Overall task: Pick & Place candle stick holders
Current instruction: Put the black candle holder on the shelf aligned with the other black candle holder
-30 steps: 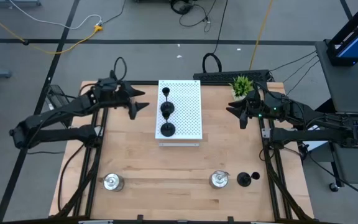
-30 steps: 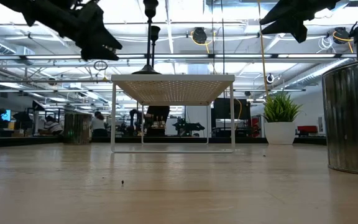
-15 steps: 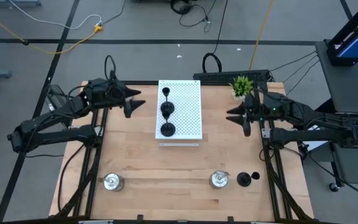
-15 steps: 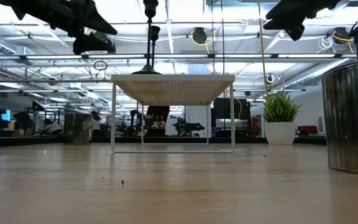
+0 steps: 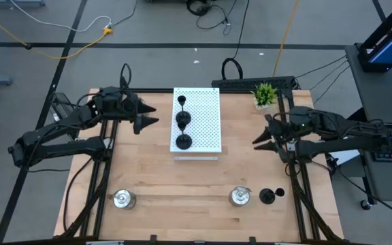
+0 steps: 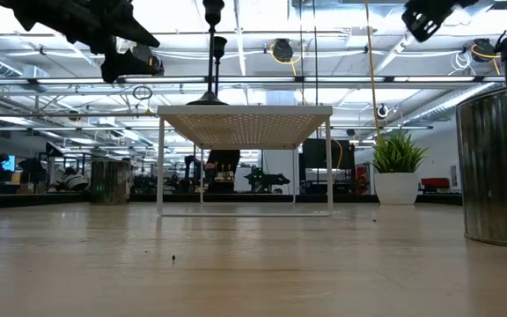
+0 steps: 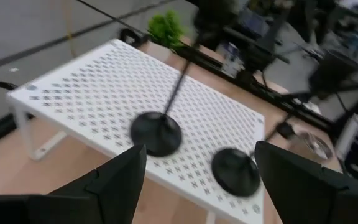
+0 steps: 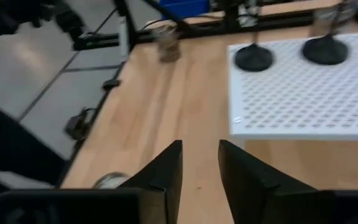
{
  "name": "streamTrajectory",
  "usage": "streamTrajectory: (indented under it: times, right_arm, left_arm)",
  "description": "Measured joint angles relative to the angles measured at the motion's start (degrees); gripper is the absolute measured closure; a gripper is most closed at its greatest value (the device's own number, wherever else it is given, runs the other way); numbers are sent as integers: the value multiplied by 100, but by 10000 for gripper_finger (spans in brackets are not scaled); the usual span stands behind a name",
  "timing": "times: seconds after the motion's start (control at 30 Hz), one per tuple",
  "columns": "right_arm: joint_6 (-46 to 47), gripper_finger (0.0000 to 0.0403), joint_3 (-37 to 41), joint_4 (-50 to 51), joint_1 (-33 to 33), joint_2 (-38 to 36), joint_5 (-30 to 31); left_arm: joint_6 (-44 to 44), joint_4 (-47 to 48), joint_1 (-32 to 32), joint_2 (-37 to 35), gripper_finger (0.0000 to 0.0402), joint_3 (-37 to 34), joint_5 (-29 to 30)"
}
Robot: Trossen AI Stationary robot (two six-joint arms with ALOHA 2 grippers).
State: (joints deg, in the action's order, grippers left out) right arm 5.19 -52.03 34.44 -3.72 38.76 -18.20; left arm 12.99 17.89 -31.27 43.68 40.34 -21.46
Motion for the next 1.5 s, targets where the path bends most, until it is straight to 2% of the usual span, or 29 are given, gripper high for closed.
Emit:
streamTrajectory:
  times: [0.2,0.4,0.5,0.7,0.83,1.03,1.5]
  right_arm:
    - [565,349,-521,881,844,106,485]
    - [1109,381,-1168,1772,1660,558,795]
    - [1205,399,-1523,2251,2034,942,879]
    - [1218,402,-2371,3252,2854,1903,1866]
    - [1788,402,-2943,4190,3252,2588,2129]
    - [2881,402,-3496,5294,3664,3342,1905]
    - [5355,402,-3550,5037,4198,3510,593]
  left_arm:
    - [-323,-147,110,0,94,0,-161]
    - [-400,-148,110,0,94,0,-161]
    - [-469,-113,110,0,94,0,-159]
    - [-714,53,110,0,94,0,-175]
    - [-900,53,110,0,94,0,-306]
    - [-1043,53,110,0,94,0,-308]
    - [-1154,229,110,0,94,0,-311]
